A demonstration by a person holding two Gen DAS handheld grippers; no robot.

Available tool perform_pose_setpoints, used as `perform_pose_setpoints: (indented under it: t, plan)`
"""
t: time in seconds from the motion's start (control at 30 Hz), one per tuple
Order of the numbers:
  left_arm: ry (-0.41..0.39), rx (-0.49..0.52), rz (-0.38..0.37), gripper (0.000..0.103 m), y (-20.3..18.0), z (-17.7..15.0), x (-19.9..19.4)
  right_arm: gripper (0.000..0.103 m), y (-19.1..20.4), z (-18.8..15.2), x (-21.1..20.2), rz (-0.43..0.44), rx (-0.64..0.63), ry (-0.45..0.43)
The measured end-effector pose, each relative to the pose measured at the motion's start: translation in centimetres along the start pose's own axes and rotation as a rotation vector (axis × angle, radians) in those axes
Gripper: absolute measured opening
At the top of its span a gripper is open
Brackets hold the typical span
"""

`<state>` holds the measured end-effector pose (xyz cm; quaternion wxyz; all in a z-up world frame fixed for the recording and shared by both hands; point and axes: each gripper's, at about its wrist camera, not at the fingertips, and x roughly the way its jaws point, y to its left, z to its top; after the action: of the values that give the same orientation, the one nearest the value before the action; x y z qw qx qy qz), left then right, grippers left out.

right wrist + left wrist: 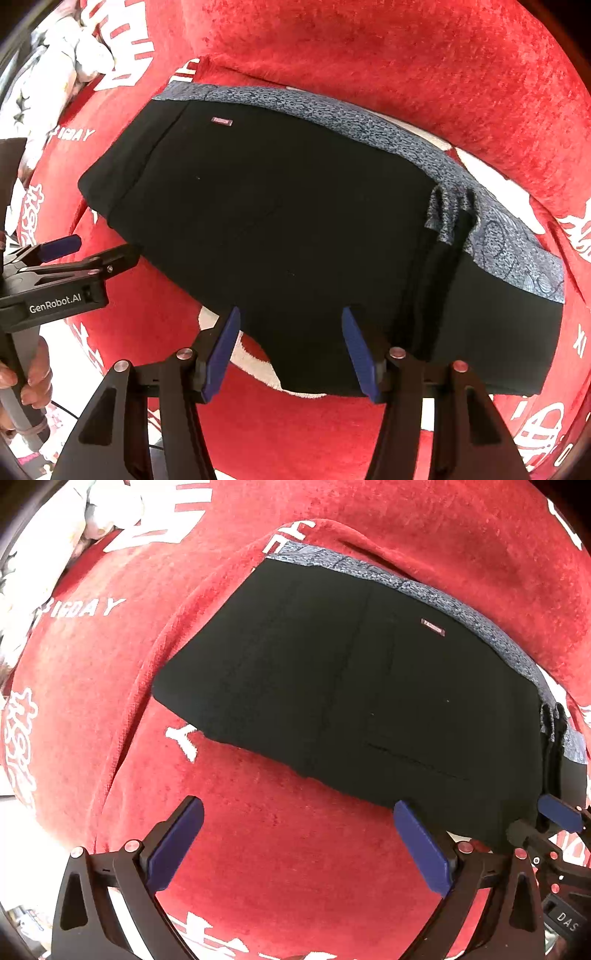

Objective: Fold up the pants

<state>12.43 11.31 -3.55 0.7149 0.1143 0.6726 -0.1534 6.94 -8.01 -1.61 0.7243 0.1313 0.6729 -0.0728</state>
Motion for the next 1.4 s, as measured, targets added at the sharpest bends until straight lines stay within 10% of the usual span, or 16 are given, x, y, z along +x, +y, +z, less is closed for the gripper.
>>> perform_pose_setpoints:
  t: [1.4]
  plan:
    - [0.001,0.004,0.019,0.103,-0.8,1.7,0.1,0.068,0.5,0.2,2.9,0.018,0.044,0.055]
